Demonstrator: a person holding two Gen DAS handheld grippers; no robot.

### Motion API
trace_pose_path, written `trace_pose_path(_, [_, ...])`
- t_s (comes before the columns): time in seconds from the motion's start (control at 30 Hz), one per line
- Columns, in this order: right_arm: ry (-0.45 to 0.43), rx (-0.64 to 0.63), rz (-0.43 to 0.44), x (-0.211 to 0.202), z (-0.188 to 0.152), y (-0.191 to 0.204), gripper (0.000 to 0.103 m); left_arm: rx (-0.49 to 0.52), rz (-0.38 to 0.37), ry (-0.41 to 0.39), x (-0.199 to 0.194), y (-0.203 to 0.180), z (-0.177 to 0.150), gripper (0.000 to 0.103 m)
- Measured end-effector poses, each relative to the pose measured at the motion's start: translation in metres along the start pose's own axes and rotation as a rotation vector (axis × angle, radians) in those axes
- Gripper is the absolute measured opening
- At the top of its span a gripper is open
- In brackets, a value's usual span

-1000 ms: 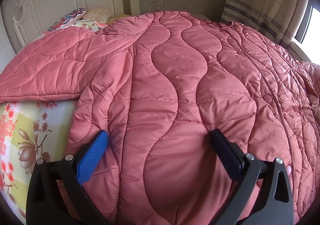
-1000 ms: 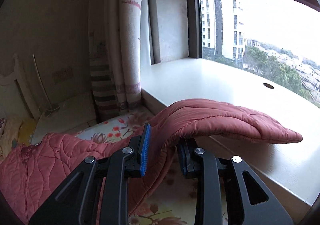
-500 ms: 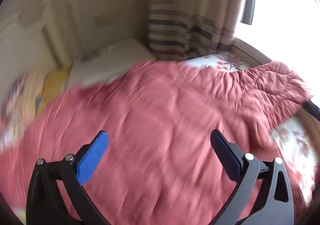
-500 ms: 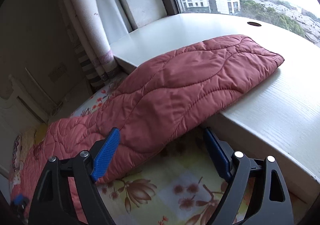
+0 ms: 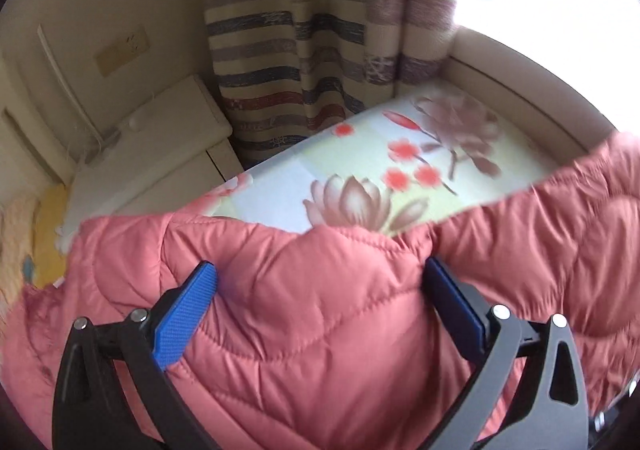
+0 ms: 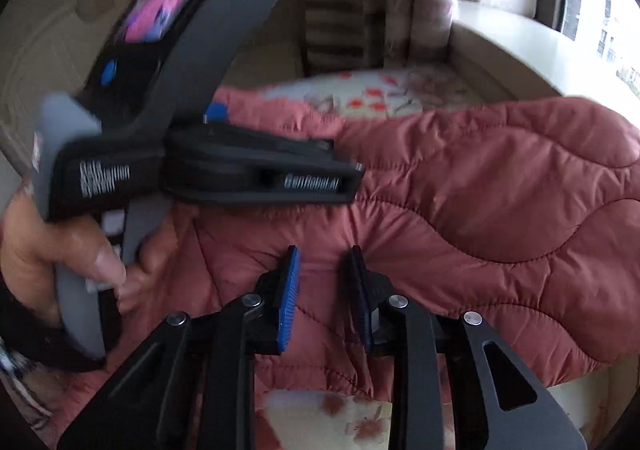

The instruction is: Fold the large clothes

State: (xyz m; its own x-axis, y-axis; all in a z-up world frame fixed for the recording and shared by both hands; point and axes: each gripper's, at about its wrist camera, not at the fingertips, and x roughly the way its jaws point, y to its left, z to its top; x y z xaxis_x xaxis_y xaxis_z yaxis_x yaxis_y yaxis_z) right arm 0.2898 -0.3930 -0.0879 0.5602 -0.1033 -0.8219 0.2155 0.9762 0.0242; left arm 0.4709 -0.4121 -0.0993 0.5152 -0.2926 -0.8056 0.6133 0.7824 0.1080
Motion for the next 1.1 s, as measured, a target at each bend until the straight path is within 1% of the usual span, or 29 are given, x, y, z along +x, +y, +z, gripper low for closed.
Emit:
trace_pose_path(0.03, [0.011, -0.046, -0.027, -0.006, -0.005, 0.003, 0.025, -0.004, 0.007, -0.003, 0.003, -0.001, 0.003, 0.101])
trace_pose_path(0.07, [0.023, -0.056, -0.034, -0.013, -0.011, 0.001, 0.025, -0.002, 0.020, -0.007, 0.002, -0.001, 0.002, 0.101])
trace_pose_path(0.17, [-0.011, -0.059, -0.016, -0.024, -0.029, -0.010, 0.025, 0.020, 0.069, -0.023, 0.004, -0.007, 0.006, 0.101])
trace_pose_path(0.2, [-0.017, -0.058, -0.014, -0.024, -0.031, -0.011, 0.025, 0.013, 0.064, -0.020, 0.005, -0.006, 0.007, 0.101])
trace_pose_path(0.23, [-0.020, -0.056, -0.015, -0.025, -0.033, -0.009, 0.025, 0.000, 0.049, -0.014, 0.006, -0.001, 0.007, 0.101])
trace_pose_path(0.3, [-0.020, -0.060, -0.026, -0.024, -0.031, -0.009, 0.025, -0.044, -0.009, 0.007, 0.010, 0.009, 0.009, 0.101])
trace_pose_path(0.37, [-0.016, -0.060, -0.030, -0.024, -0.030, -0.010, 0.025, -0.043, -0.020, 0.011, 0.007, 0.010, 0.009, 0.101])
trace_pose_path(0.4, [-0.015, -0.057, -0.025, -0.023, -0.032, -0.005, 0.025, -0.045, -0.027, 0.005, 0.002, 0.010, 0.009, 0.101])
trace_pose_path(0.43, [-0.004, -0.051, -0.011, -0.026, -0.030, -0.006, 0.025, -0.061, -0.051, -0.010, -0.004, 0.012, 0.009, 0.100])
trace_pose_path(0.47, [0.001, -0.044, 0.000, -0.027, -0.025, -0.009, 0.025, -0.098, -0.100, -0.039, -0.014, 0.016, 0.008, 0.100])
trace_pose_path(0.5, [-0.012, -0.044, -0.009, -0.028, -0.019, -0.011, 0.025, -0.127, -0.140, -0.061, -0.022, 0.018, 0.009, 0.100])
trace_pose_path(0.53, [-0.051, -0.054, -0.032, -0.033, -0.014, -0.011, 0.025, -0.125, -0.151, -0.068, -0.027, 0.016, 0.010, 0.100])
trace_pose_path(0.57, [-0.090, -0.064, -0.047, -0.038, -0.007, -0.010, 0.025, -0.094, -0.138, -0.061, -0.027, 0.009, 0.011, 0.100])
trace_pose_path(0.6, [-0.109, -0.066, -0.049, -0.039, -0.002, -0.009, 0.025, -0.032, -0.118, -0.041, -0.023, -0.003, 0.012, 0.100])
trace_pose_path(0.63, [-0.120, -0.060, -0.041, -0.037, 0.005, -0.008, 0.025, 0.050, -0.093, 0.000, -0.012, -0.018, 0.012, 0.101])
trace_pose_path(0.67, [-0.120, -0.053, -0.033, -0.031, 0.011, -0.006, 0.025, 0.109, -0.068, 0.035, -0.003, -0.029, 0.010, 0.101])
trace_pose_path(0.7, [-0.105, -0.052, -0.032, -0.022, 0.014, -0.004, 0.025, 0.133, -0.060, 0.009, 0.000, -0.035, 0.008, 0.101])
trace_pose_path(0.73, [-0.050, -0.050, -0.036, -0.006, 0.015, -0.002, 0.025, 0.123, -0.056, -0.003, 0.002, -0.035, 0.009, 0.101])
trace_pose_path(0.77, [-0.005, -0.047, -0.042, 0.008, 0.012, 0.000, 0.025, 0.074, -0.085, 0.017, 0.007, -0.029, 0.014, 0.101])
trace_pose_path(0.8, [-0.024, -0.060, -0.063, 0.008, 0.010, 0.002, 0.025, 0.044, -0.100, 0.025, 0.011, -0.024, 0.016, 0.101])
trace_pose_path(0.83, [-0.024, -0.073, -0.080, 0.005, 0.008, 0.004, 0.025, 0.021, -0.106, 0.026, 0.013, -0.020, 0.018, 0.101])
trace_pose_path(0.93, [-0.017, -0.031, -0.050, -0.003, -0.003, -0.007, 0.025, 0.034, -0.080, 0.019, 0.015, -0.023, 0.021, 0.101])
trace_pose_path(1.0, [-0.021, -0.022, -0.036, -0.011, -0.013, -0.013, 0.025, 0.026, -0.087, 0.023, 0.017, -0.022, 0.023, 0.101])
trace_pose_path(1.1, [-0.025, 0.028, 0.010, -0.035, -0.031, -0.031, 0.025, 0.029, -0.080, 0.017, 0.015, -0.028, 0.021, 0.101])
